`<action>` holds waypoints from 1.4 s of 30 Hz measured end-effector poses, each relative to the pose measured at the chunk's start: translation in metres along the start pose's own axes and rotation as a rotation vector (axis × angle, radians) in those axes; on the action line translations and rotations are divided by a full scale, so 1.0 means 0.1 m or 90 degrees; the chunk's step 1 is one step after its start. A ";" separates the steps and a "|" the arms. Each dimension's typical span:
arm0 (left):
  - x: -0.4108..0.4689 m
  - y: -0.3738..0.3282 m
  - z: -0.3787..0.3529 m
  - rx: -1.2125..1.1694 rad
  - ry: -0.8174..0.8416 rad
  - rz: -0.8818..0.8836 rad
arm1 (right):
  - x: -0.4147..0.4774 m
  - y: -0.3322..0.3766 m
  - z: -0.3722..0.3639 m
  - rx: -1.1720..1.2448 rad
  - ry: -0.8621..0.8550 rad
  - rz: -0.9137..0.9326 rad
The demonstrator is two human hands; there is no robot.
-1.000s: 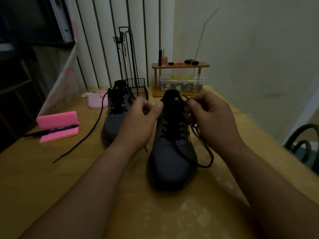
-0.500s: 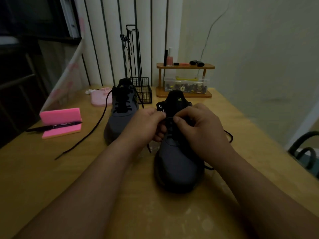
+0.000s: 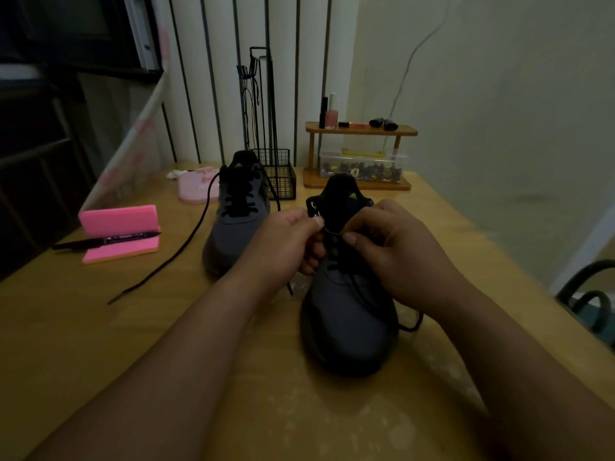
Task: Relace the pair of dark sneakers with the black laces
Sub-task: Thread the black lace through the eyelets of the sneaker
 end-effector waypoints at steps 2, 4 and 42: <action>0.00 -0.01 0.00 -0.002 0.000 0.000 | 0.00 0.00 0.01 0.003 0.005 0.005; -0.01 -0.01 0.00 -0.008 0.001 -0.002 | 0.00 -0.01 0.02 0.004 0.010 0.006; -0.02 0.00 0.01 -0.218 -0.021 0.001 | 0.02 0.03 0.04 0.020 -0.013 -0.048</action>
Point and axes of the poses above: each hand's wrist, its own x-axis towards the middle knuckle, its own z-axis out of the back of the hand, y = z × x, the point moved 6 cm from there along x, towards the middle knuckle, and after that the axes turned 14 degrees about -x, right-handed, at the moved point
